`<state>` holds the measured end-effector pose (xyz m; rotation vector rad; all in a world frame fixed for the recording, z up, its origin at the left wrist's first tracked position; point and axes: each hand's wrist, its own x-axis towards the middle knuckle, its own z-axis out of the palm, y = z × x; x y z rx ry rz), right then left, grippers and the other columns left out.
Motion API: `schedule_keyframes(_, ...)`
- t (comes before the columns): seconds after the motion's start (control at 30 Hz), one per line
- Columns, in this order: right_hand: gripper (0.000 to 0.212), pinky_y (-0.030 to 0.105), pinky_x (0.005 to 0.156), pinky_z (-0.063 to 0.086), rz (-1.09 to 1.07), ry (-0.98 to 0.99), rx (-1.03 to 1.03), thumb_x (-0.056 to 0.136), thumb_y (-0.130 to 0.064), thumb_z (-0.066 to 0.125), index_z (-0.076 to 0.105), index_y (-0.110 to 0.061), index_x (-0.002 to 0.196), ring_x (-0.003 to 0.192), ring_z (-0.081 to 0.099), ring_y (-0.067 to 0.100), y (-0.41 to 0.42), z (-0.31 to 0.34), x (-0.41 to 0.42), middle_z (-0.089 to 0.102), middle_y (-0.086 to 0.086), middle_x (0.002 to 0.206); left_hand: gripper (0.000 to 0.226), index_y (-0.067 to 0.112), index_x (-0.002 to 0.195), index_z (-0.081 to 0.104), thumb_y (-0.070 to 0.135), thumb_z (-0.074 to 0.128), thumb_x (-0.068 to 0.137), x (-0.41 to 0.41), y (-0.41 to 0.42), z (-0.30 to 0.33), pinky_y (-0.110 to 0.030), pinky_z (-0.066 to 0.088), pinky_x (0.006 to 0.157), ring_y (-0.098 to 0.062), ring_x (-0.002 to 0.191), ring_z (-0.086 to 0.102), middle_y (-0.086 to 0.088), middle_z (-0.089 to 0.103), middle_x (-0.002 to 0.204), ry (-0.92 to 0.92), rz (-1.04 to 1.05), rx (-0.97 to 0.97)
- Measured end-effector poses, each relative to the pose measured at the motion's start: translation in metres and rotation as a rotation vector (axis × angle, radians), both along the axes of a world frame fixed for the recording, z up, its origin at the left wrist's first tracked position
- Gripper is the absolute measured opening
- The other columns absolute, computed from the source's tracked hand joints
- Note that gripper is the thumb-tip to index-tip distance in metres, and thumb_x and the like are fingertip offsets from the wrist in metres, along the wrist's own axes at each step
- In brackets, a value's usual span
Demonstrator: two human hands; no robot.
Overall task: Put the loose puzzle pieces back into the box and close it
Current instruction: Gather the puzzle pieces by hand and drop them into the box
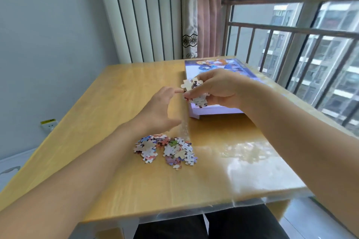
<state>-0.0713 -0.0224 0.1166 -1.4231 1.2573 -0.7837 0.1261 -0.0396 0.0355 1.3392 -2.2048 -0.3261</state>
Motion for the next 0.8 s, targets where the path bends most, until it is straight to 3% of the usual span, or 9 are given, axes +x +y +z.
schedule_keyframes(0.07,0.047,0.038,0.096,0.056,-0.027,-0.068,0.052,0.073,0.005,0.081,0.065,0.004,0.117,0.103,0.072,0.027,0.009,0.006,-0.018,0.071,0.02,0.116,0.075,0.023,0.138,0.05,0.033,0.087,0.074,-0.024,-0.01,0.0,-0.023,0.035,0.101,-0.009,0.12,0.042,0.011,0.047,0.13,-0.099,-0.082,-0.105)
schedule_keyframes(0.13,0.051,0.04,0.1,0.054,-0.066,-0.135,0.099,0.077,0.009,0.076,0.055,0.006,0.123,0.101,0.07,0.025,0.018,0.007,-0.034,0.069,0.02,0.12,0.056,0.022,0.131,0.061,0.026,0.083,0.079,-0.045,-0.019,-0.001,-0.021,0.039,0.087,-0.013,0.11,0.049,0.011,0.057,0.114,-0.17,-0.118,-0.203)
schedule_keyframes(0.2,0.045,0.042,0.103,0.052,-0.069,-0.189,0.154,0.077,0.01,0.075,0.061,0.001,0.119,0.106,0.07,0.024,0.026,0.001,-0.049,0.07,0.018,0.121,0.021,0.025,0.097,0.073,0.009,0.074,0.083,-0.06,-0.021,0.001,-0.021,0.032,0.06,-0.016,0.082,0.052,0.019,0.054,0.08,-0.102,-0.101,-0.249)
schedule_keyframes(0.3,0.053,0.041,0.106,0.049,-0.051,-0.174,0.189,0.066,0.001,0.084,0.065,0.0,0.115,0.107,0.068,0.02,0.035,-0.015,-0.068,0.072,0.015,0.118,0.038,0.036,0.057,0.052,0.022,0.07,0.087,-0.073,-0.029,0.008,-0.03,0.027,0.054,-0.023,0.063,0.046,0.008,0.052,0.059,0.06,0.002,-0.216)
schedule_keyframes(0.37,0.056,0.037,0.104,0.051,-0.056,-0.168,0.206,0.06,-0.006,0.086,0.066,-0.005,0.113,0.103,0.068,0.02,0.039,-0.024,-0.075,0.073,0.016,0.114,0.037,0.031,0.055,0.053,0.035,0.074,0.085,-0.078,-0.034,0.016,-0.034,0.032,0.056,-0.027,0.063,0.043,0.009,0.047,0.053,0.144,0.028,-0.203)
schedule_keyframes(0.5,0.015,0.02,0.076,0.058,-0.168,-0.308,0.29,0.083,-0.001,0.075,0.068,-0.004,0.096,0.08,0.07,0.013,0.025,-0.031,-0.081,0.073,0.008,0.093,0.031,0.018,0.066,0.065,0.039,0.078,0.084,-0.083,-0.044,0.038,-0.033,0.036,0.058,-0.015,0.059,0.035,0.007,0.051,0.054,0.265,0.037,-0.224)
schedule_keyframes(0.6,0.015,0.026,0.084,0.059,-0.289,-0.431,0.338,0.085,0.003,0.074,0.067,0.0,0.097,0.084,0.069,0.017,0.005,-0.027,-0.081,0.071,0.01,0.089,0.024,0.026,0.066,0.067,0.036,0.079,0.084,-0.082,-0.045,0.051,-0.029,0.032,0.054,-0.01,0.056,0.038,0.013,0.048,0.053,0.254,0.032,-0.235)
schedule_keyframes(0.7,0.016,0.028,0.077,0.061,-0.403,-0.464,0.336,0.083,0.004,0.075,0.068,-0.001,0.097,0.088,0.068,0.02,-0.008,-0.022,-0.08,0.07,0.013,0.099,0.036,0.023,0.057,0.059,0.034,0.079,0.085,-0.084,-0.046,0.055,-0.031,0.03,0.055,-0.018,0.06,0.037,0.004,0.048,0.055,0.267,0.005,-0.225)
schedule_keyframes(0.8,0.014,0.029,0.072,0.062,-0.531,-0.412,0.294,0.086,0.001,0.073,0.062,-0.001,0.095,0.088,0.064,0.021,-0.014,-0.017,-0.076,0.063,0.014,0.098,0.036,0.028,0.056,0.058,0.032,0.079,0.086,-0.087,-0.043,0.062,-0.023,0.031,0.053,-0.007,0.055,0.038,0.009,0.05,0.053,0.287,-0.022,-0.218)
